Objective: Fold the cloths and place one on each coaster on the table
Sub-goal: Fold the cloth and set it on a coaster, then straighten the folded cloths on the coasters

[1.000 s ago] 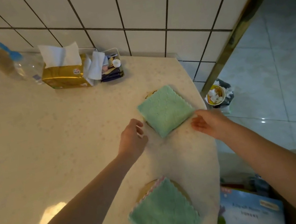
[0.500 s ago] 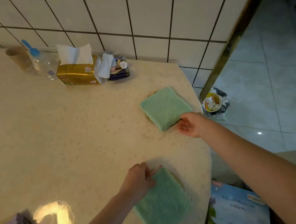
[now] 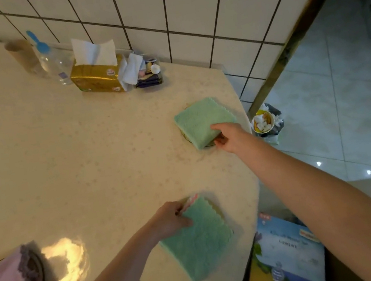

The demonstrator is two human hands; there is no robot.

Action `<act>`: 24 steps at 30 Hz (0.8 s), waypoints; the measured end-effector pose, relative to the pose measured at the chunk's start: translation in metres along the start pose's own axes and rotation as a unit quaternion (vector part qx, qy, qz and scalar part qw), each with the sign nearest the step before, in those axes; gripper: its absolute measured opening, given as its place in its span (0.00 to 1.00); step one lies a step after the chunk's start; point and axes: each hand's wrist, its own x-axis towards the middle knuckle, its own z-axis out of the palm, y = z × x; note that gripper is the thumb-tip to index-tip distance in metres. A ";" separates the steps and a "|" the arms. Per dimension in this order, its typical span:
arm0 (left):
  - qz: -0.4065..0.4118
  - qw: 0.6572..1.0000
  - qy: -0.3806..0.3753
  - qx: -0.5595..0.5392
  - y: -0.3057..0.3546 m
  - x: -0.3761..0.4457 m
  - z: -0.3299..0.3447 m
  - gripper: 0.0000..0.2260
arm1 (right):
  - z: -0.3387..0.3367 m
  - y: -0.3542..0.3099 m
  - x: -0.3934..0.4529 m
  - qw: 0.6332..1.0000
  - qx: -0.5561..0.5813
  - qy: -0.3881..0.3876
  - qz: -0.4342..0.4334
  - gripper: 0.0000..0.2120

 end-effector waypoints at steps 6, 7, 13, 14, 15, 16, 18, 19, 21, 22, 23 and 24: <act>-0.023 0.910 -0.033 -0.412 -0.033 -0.015 0.011 0.29 | 0.005 -0.021 0.002 0.990 -0.040 -0.098 -0.089 0.16; -0.024 0.898 -0.038 -0.438 -0.038 -0.016 0.017 0.31 | 0.004 -0.025 0.003 0.990 -0.058 -0.100 -0.084 0.16; -0.038 0.891 0.018 -0.452 -0.047 -0.022 0.031 0.29 | -0.006 -0.026 0.017 0.988 -0.136 -0.059 -0.046 0.21; -0.040 0.895 0.026 -0.444 -0.046 -0.023 0.030 0.29 | -0.006 -0.026 0.016 0.990 -0.116 -0.066 -0.049 0.22; -0.041 0.900 0.034 -0.434 -0.045 -0.023 0.028 0.28 | -0.006 -0.025 0.014 0.991 -0.099 -0.071 -0.051 0.21; -0.043 0.905 0.039 -0.422 -0.043 -0.023 0.026 0.26 | -0.007 -0.026 0.014 0.993 -0.081 -0.073 -0.052 0.20; -0.045 0.915 0.045 -0.399 -0.041 -0.024 0.022 0.22 | -0.011 -0.027 0.014 0.994 -0.056 -0.079 -0.052 0.20; -0.047 0.920 0.049 -0.385 -0.042 -0.023 0.021 0.20 | -0.013 -0.026 0.015 0.994 -0.055 -0.079 -0.047 0.21; -0.049 0.932 0.062 -0.354 -0.041 -0.022 0.019 0.15 | -0.014 -0.025 0.017 0.993 -0.081 -0.072 -0.039 0.22; -0.049 0.937 0.069 -0.340 -0.041 -0.022 0.019 0.14 | -0.015 -0.025 0.018 0.993 -0.093 -0.068 -0.038 0.21; -0.049 0.940 0.079 -0.327 -0.042 -0.020 0.019 0.14 | -0.014 -0.026 0.018 0.992 -0.101 -0.064 -0.039 0.21; -0.050 0.944 0.089 -0.315 -0.042 -0.019 0.018 0.13 | -0.014 -0.026 0.020 0.992 -0.104 -0.060 -0.043 0.21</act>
